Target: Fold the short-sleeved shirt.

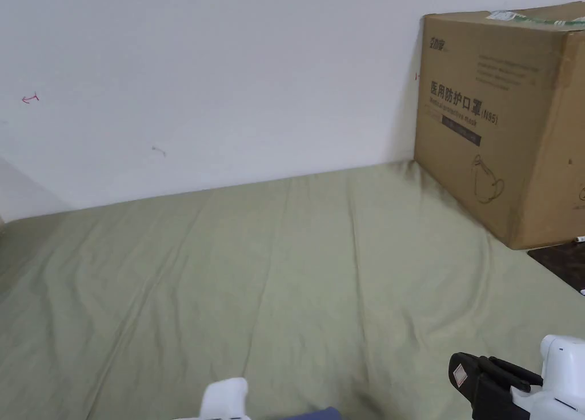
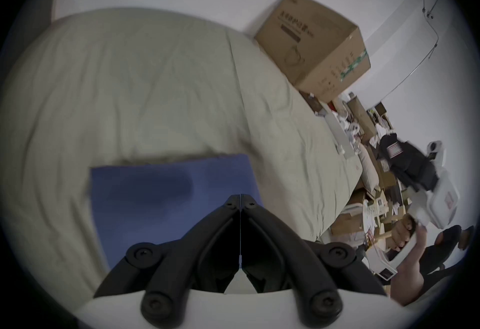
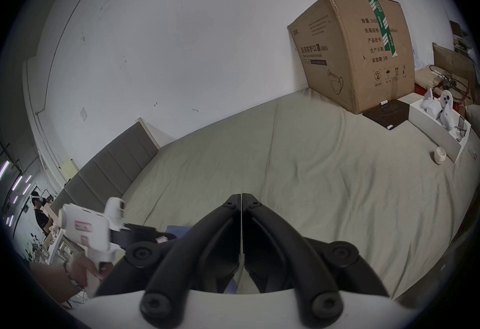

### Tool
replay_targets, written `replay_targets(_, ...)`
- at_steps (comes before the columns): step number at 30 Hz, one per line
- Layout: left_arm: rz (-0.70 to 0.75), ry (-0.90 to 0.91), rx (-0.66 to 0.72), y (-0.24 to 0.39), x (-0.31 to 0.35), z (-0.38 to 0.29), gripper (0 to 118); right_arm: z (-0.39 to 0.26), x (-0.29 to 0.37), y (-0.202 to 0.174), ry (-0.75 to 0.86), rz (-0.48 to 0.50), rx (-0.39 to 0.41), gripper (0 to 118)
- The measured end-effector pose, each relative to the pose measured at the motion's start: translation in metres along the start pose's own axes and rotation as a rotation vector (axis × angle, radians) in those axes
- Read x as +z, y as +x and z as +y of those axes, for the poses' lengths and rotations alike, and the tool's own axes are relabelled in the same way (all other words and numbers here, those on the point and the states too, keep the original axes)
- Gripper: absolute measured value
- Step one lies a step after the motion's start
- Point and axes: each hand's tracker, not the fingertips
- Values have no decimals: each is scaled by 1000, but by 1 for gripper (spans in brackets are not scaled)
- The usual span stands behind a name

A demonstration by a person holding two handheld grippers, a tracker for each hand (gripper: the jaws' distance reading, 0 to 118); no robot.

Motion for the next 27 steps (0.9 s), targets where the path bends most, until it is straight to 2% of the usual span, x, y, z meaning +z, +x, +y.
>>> replay_targets(3, -42, -150, 23, 4, -53, -6, 0, 0, 0, 1, -3, -5, -1, 1)
replay_targets(5, 10, -238, 15, 5, -88, -13, 0, 1, -1, 2, -4, -9, 0, 1)
replay_targets(7, -4, -241, 36, 1, -108, -22, 0, 1, -1, 3, -6, -12, 0, 1)
replay_targets(11, -194, -261, 206, 2, -118, -26, 0, 1, 0, 2, -10, -12, -1, 1)
replay_targets(13, -166, -239, 157, 15, -109, -28, 0, 1, 1, 0, -11, -8, -3, 1)
replay_targets(15, -113, -87, -17, 32, -75, -23, 0, 4, 4, -4, -8, 0, 1, 1)
replay_targets(19, -63, 247, -212, 56, 23, -2, 0, 20, 16, -21, 49, 30, 40, 1)
replay_targets(23, 147, 616, -343, 67, 119, 12, 0, 44, 37, -58, 237, 21, 184, 1)
replay_targets(27, 360, 870, -456, 73, 176, 18, 0, 65, 51, -99, 442, 5, 315, 1)
